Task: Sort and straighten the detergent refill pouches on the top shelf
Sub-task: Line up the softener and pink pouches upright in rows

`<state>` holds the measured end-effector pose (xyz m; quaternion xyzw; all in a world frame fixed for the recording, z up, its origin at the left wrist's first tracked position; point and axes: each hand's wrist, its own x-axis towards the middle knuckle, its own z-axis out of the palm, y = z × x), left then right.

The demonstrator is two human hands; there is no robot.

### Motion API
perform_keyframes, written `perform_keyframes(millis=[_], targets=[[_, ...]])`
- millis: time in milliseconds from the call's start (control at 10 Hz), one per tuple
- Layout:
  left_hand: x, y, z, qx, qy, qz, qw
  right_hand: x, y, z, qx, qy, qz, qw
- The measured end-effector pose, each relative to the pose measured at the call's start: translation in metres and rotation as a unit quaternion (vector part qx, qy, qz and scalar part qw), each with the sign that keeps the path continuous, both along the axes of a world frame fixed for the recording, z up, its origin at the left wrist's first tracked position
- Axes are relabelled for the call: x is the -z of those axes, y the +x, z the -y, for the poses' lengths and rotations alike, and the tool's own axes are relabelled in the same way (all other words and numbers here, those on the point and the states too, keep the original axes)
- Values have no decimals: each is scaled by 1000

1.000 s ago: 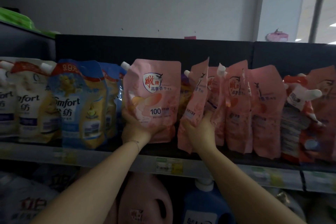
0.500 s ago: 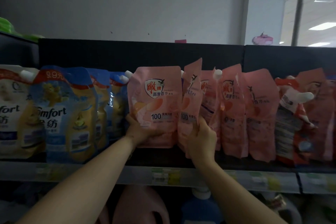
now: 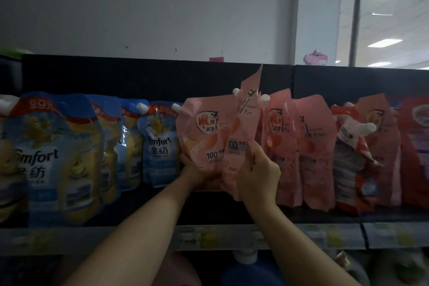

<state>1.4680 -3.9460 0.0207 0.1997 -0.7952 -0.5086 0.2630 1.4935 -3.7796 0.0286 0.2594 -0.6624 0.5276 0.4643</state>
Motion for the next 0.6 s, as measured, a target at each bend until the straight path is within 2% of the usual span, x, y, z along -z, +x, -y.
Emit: perform_keyframes(millis=[100, 200, 300, 400, 500, 600], targets=[[2, -4, 8, 4, -20, 25, 999, 0, 1, -6, -12, -15, -1, 1000], [-7, 5, 11, 49, -13, 8, 999, -6, 7, -7, -14, -3, -49, 999], [-16, 15, 15, 4, 12, -80, 997, -8, 7, -1, -27, 6, -76, 997], [-22, 25, 8, -103, 36, -175, 979, -6, 9, 7, -83, -1, -60, 995], [-23, 34, 4, -7, 147, -205, 968, -4, 12, 18, -180, -22, -6, 983], [-19, 48, 5, 41, 270, -229, 934, 6, 3, 24, -221, 49, 80, 971]])
